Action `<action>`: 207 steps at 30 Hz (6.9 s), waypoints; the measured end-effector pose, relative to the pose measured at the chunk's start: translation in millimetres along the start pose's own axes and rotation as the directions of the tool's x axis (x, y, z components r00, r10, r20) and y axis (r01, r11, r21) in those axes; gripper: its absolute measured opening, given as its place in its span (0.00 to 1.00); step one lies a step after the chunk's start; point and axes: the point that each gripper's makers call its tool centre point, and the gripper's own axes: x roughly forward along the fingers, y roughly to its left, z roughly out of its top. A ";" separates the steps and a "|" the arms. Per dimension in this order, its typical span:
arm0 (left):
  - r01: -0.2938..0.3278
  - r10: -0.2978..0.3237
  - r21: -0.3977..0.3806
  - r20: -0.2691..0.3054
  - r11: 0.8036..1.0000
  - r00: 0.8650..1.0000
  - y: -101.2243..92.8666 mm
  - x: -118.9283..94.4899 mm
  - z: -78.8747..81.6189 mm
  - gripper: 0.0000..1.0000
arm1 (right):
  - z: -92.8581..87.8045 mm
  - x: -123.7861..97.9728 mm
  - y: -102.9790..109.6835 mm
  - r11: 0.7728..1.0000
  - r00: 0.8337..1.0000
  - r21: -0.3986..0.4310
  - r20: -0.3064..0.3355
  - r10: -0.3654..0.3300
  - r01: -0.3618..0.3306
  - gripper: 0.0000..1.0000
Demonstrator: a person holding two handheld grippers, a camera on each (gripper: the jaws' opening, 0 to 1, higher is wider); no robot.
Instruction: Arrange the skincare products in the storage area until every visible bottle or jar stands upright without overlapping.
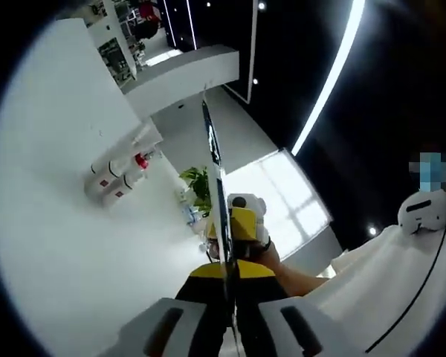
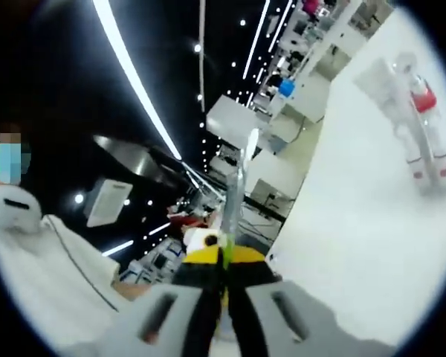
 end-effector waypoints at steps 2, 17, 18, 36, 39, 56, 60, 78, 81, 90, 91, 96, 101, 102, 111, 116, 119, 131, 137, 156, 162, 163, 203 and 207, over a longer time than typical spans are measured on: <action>-0.033 0.033 -0.004 0.051 0.999 0.998 5.6 -2.9 10.0 0.05 | 1.1 -2.7 -2.8 1.000 1.000 0.009 -0.002 -0.011 0.011 0.00; -0.068 0.069 -0.011 0.160 0.998 0.985 8.5 -28.9 37.6 0.02 | -4.7 -0.7 -5.0 0.999 1.000 0.019 -0.008 -0.029 0.029 0.00; -0.073 0.075 -0.015 0.161 0.997 0.984 9.7 -28.8 37.9 0.01 | -4.5 -0.3 -5.8 0.999 0.999 0.009 -0.004 -0.035 0.035 0.01; -0.120 0.129 -0.051 0.226 0.991 0.966 30.2 -43.1 59.3 0.01 | 7.8 -17.7 -31.4 0.992 0.988 0.060 0.094 -0.119 0.114 0.01; -0.121 0.131 -0.058 0.223 0.991 0.966 33.7 -45.4 63.4 0.01 | 6.3 -19.1 -32.7 0.992 0.990 0.055 0.081 -0.119 0.115 0.00; -0.260 0.269 -0.072 0.182 0.963 0.946 77.4 -39.9 86.0 0.04 | 33.6 -23.4 -84.6 0.965 0.946 0.078 0.191 -0.261 0.250 0.00; -0.293 0.304 -0.088 0.191 0.952 0.933 94.3 -38.5 94.3 0.02 | 37.9 -19.5 -99.2 0.958 0.938 0.100 0.199 -0.285 0.270 0.00; -0.413 0.427 -0.117 0.148 0.903 0.892 175.6 -32.7 132.9 0.01 | 57.6 -2.0 -184.1 0.849 0.830 0.054 0.187 -0.525 0.525 0.00; -0.423 0.438 -0.124 0.134 0.897 0.889 187.2 -30.1 133.8 0.01 | 57.4 -3.7 -197.1 0.824 0.806 0.058 0.182 -0.563 0.563 0.00; -0.451 0.470 -0.158 0.110 0.878 0.876 218.6 -28.9 131.9 0.01 | 53.0 -4.0 -224.4 0.769 0.753 0.057 0.167 -0.636 0.637 0.00; -0.455 0.474 -0.163 0.108 0.875 0.874 221.4 -28.9 130.9 0.01 | 52.2 -3.7 -226.8 0.763 0.748 0.050 0.167 -0.643 0.645 0.00; -0.466 0.487 -0.175 0.105 0.867 0.867 233.7 -27.6 129.7 0.01 | 52.4 -5.1 -238.3 0.737 0.723 0.040 0.164 -0.671 0.675 0.00; -0.484 0.504 -0.172 0.100 0.858 0.858 240.8 -24.9 129.2 0.01 | 50.7 -7.1 -250.0 0.707 0.695 0.034 0.161 -0.701 0.706 0.00; -0.489 0.508 -0.170 0.098 0.856 0.856 242.6 -24.5 128.8 0.01 | 50.1 -7.7 -251.7 0.702 0.689 0.032 0.160 -0.706 0.712 0.00; -0.516 0.539 -0.182 0.106 0.837 0.836 257.1 -21.2 129.2 0.00 | 46.5 -12.9 -261.1 0.665 0.660 -0.021 0.152 -0.736 0.746 0.02; -0.524 0.550 -0.195 0.122 0.829 0.826 263.0 -21.2 131.8 0.00 | 45.2 -18.5 -265.6 0.657 0.653 -0.026 0.150 -0.742 0.753 0.03; -0.528 0.559 -0.208 0.142 0.824 0.817 265.2 -21.3 135.4 0.00 | 44.3 -20.8 -266.5 0.651 0.647 -0.022 0.149 -0.748 0.758 0.06; -0.546 0.581 -0.219 0.148 0.809 0.801 269.9 -11.1 131.9 0.00 | 23.6 -15.8 -257.4 0.662 0.670 -0.103 0.098 -0.736 0.742 0.07; -0.558 0.587 -0.203 0.136 0.805 0.798 271.3 -10.1 129.6 0.01 | 16.5 -5.1 -255.7 0.672 0.683 -0.124 0.083 -0.726 0.730 0.10; -0.616 0.621 -0.083 0.085 0.783 0.779 259.3 -26.8 132.4 0.17 | 13.4 -15.8 -263.8 0.605 0.621 -0.167 0.066 -0.781 0.779 0.03; -0.622 0.621 -0.006 0.083 0.783 0.780 235.6 -46.4 134.4 0.19 | 14.8 -12.7 -261.6 0.604 0.623 -0.177 0.076 -0.779 0.777 0.09; -0.622 0.619 0.016 0.083 0.783 0.781 231.5 -50.6 134.2 0.20 | 16.9 -11.2 -259.5 0.605 0.625 -0.182 0.084 -0.776 0.775 0.12; -0.869 0.876 0.226 0.103 0.440 0.471 145.5 -245.2 3.5 0.49 | -36.0 -58.3 -140.6 0.723 0.756 -0.221 0.160 -0.635 0.654 0.32; -0.890 0.915 0.271 0.067 0.367 0.398 152.2 -257.4 -10.9 0.56 | -38.3 -58.6 -135.6 0.723 0.759 -0.232 0.165 -0.630 0.650 0.33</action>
